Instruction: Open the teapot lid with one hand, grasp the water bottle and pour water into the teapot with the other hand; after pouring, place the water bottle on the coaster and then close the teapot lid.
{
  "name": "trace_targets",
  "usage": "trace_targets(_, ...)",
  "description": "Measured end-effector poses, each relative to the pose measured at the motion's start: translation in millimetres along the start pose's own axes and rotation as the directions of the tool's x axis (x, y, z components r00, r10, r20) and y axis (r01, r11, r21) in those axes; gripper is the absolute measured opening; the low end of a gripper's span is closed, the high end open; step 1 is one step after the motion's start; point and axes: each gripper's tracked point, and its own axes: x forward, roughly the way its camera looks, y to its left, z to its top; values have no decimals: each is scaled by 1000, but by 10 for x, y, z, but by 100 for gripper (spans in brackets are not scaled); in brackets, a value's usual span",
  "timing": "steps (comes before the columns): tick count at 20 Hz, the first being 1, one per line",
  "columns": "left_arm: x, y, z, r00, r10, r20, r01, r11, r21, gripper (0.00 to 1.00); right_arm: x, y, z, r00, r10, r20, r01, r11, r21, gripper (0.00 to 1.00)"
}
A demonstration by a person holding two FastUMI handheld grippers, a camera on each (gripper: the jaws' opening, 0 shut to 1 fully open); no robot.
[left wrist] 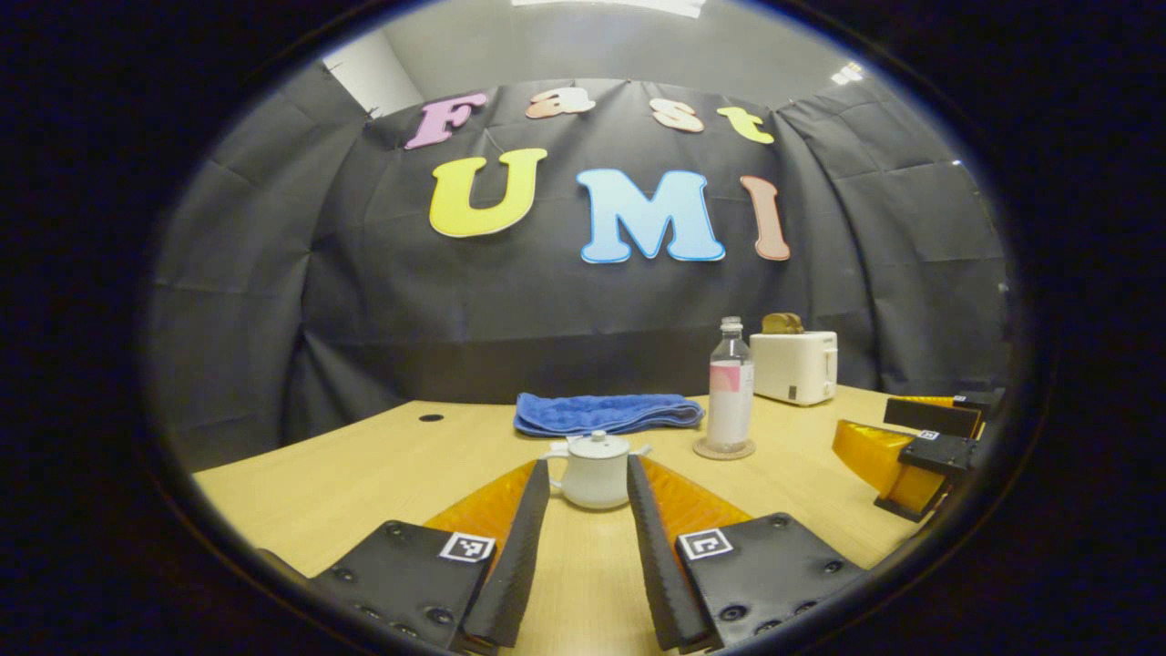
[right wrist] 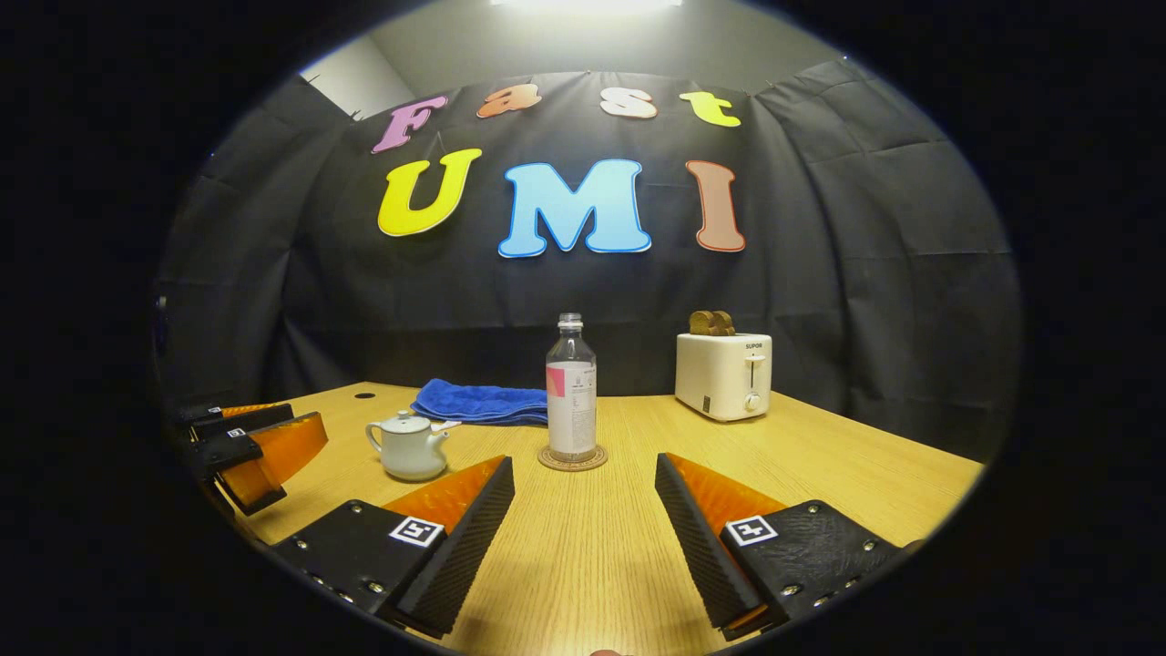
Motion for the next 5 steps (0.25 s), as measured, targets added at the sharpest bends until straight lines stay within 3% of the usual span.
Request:
trace_targets(3, -6, -9, -12, 1000, 8, -8, -8, 1000, 4, 98, 10, 9, 8, 1000, -1, 0, 1, 1000, 1, 97)
trace_targets(5, -21, 82, -6, 999, 51, -9, -51, 999, 5, 99, 9, 6, 0, 1000, -1, -1, 1, 1000, 1, 97)
